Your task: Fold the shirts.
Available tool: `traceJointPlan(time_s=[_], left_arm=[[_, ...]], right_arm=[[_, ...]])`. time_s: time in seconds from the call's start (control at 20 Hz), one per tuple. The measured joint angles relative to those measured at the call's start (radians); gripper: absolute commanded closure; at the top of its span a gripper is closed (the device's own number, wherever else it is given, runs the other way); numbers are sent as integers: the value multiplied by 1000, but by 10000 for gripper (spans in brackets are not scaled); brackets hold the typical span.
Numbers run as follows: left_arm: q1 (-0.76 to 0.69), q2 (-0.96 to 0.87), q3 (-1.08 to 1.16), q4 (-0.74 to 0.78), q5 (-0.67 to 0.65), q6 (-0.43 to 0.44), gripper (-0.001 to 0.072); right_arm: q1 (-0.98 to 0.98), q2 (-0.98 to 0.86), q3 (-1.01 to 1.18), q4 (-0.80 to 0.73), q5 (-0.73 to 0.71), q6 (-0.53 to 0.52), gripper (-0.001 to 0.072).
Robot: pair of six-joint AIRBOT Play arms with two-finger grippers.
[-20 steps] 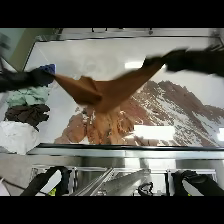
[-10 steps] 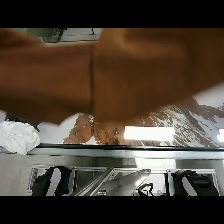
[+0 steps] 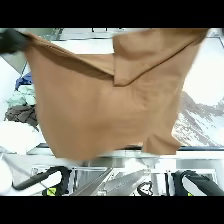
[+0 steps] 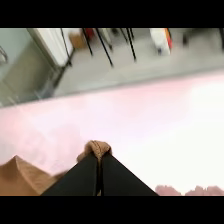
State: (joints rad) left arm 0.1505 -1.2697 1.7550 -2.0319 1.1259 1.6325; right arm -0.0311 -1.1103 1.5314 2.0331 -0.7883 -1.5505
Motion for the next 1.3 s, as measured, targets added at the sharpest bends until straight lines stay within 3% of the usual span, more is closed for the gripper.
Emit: traceJointPlan(time_s=[0.35,0.6,0.65,0.7,0.75,0.85,1.0,1.2,1.3], left_arm=[[-59,-549,133,36,-32,45,694],[-87,-763,261,26,-76,52,693],[-90,-779,265,23,-97,52,512],[-93,-792,267,19,-114,52,64],[-95,-801,272,18,-119,52,17],[-91,-808,294,16,-80,51,19],[-61,-768,301,16,45,50,19],[2,-644,197,15,161,44,20],[21,-584,123,15,207,42,20]], right_arm=[[16,-467,-95,134,242,-13,687],[2,-648,-52,161,323,-38,686],[1,-666,-44,164,332,-48,605],[0,-678,-37,165,336,-60,338],[-5,-686,-26,168,334,-70,247],[-29,-687,6,159,270,-85,248],[-110,-670,55,140,67,-89,249],[-222,-708,78,126,-224,-64,256],[-241,-742,82,126,-297,-58,279]])
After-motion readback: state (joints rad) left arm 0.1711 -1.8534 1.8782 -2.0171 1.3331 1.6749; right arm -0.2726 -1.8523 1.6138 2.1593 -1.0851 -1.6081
